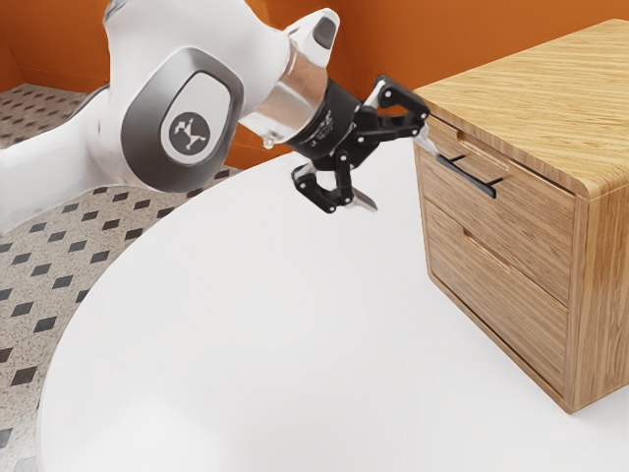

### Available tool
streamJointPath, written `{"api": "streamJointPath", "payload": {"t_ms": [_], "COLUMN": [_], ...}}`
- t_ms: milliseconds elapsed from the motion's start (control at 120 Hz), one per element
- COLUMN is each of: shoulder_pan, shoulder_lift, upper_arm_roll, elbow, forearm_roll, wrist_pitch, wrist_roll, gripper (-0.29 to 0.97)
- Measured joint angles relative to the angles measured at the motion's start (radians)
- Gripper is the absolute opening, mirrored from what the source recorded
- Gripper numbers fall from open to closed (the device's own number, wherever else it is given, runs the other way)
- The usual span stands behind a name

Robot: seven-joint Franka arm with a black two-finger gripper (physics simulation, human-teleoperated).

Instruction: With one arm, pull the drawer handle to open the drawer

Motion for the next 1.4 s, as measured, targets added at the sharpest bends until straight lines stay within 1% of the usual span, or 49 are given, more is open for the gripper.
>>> {"api": "streamJointPath", "payload": {"t_ms": [217, 308, 467, 700, 917, 1167, 1400], "shoulder_pan": [0.018, 0.03, 0.044, 0.045, -0.024, -0.133, -0.229], "shoulder_lift": [0.012, 0.034, 0.061, 0.083, 0.076, 0.053, 0.054], "upper_arm_roll": [0.0, 0.0, -0.001, -0.001, 0.002, 0.023, 0.042], "elbow": [-0.009, -0.01, -0.003, -0.001, -0.02, -0.021, -0.013], "forearm_roll": [-0.022, -0.029, -0.048, -0.053, -0.051, -0.045, -0.037], "wrist_pitch": [0.028, 0.035, 0.062, 0.1, 0.099, 0.0, -0.044], "wrist_roll": [-0.097, -0.129, -0.172, -0.218, -0.238, -0.23, -0.216], "gripper": [0.68, 0.68, 0.68, 0.68, 0.68, 0.68, 0.68]}}
